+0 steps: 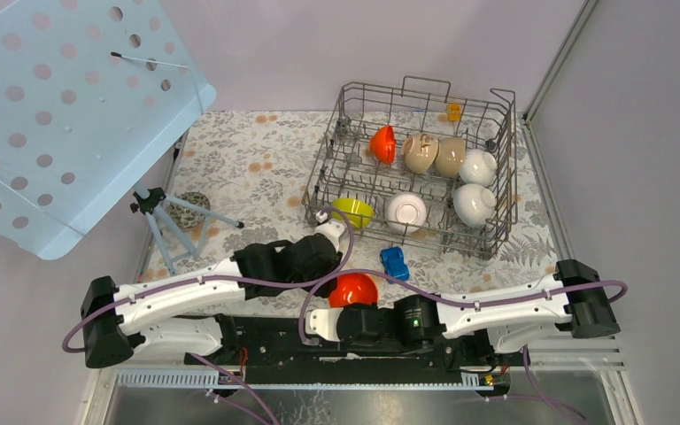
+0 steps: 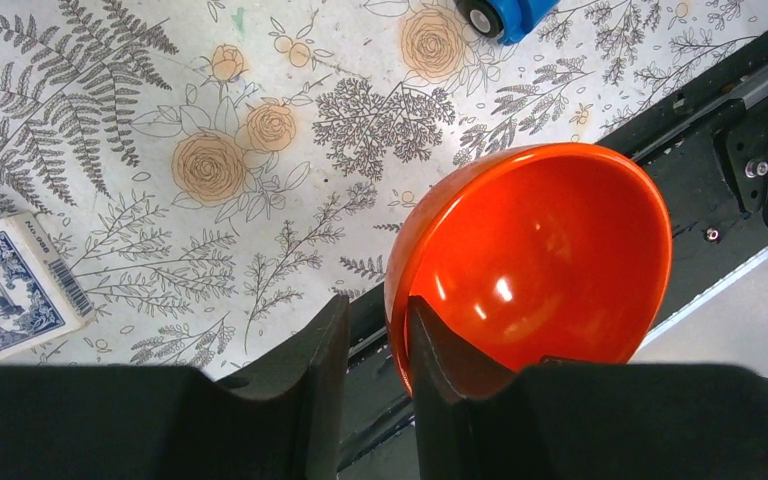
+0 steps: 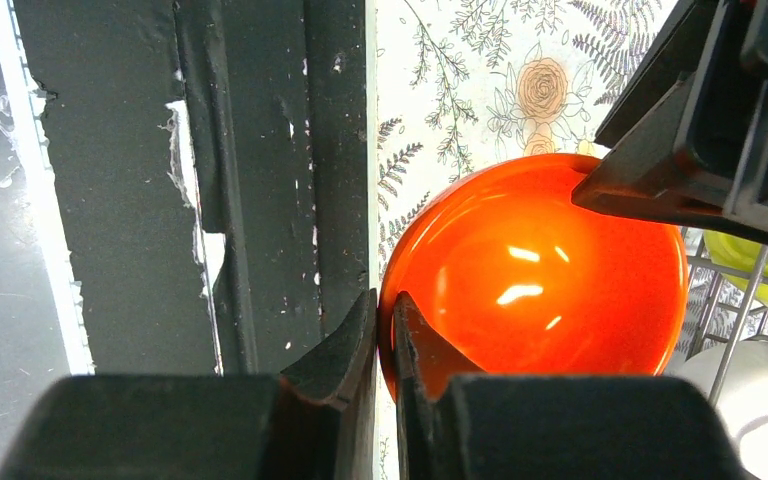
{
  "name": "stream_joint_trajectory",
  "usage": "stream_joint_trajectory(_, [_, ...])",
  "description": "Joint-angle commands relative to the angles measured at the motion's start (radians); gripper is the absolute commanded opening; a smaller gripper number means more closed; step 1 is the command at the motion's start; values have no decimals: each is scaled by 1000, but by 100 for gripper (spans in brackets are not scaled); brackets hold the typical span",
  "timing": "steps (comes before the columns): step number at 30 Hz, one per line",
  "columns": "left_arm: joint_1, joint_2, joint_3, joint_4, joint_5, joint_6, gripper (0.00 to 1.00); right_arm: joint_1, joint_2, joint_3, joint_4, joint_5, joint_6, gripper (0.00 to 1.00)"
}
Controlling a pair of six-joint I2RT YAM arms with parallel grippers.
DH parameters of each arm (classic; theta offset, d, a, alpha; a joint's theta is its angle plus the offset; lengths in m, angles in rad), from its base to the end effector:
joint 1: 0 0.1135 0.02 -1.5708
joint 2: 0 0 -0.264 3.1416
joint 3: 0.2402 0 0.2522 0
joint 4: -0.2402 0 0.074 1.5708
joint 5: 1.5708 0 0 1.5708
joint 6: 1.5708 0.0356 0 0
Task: Unload the bowls from the dish rack
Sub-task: Place the bowl at the center of the board.
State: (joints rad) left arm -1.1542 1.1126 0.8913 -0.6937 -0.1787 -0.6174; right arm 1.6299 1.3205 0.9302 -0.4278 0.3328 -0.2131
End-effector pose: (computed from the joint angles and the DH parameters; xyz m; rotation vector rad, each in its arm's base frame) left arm 0.0956 -0.2003 0.2686 0.5997 2.4727 -0.5259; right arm -0.0048 0.2778 0.2530 -1.7752 1.5432 0.3041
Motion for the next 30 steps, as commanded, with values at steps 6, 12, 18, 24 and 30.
stream_joint_trajectory(6, [-2, 3, -30, 63, 8, -17, 42, 13, -15, 32, 42, 27, 9, 0])
stream_joint_trajectory(12, [-3, 7, -35, 76, 15, -19, 27, 13, -15, 30, 41, 26, 9, 0])
stream_joint_trajectory(18, [-3, 7, -45, 80, -10, -29, 0, 15, -27, 18, 53, 37, 35, 0])
stream_joint_trajectory(24, [-1, -17, -69, 108, -66, -67, 0, 15, -91, -25, 136, 24, 160, 61])
stream_joint_trajectory(30, [-1, -50, -72, 109, -129, -107, 0, 14, -194, -51, 216, 105, 394, 97])
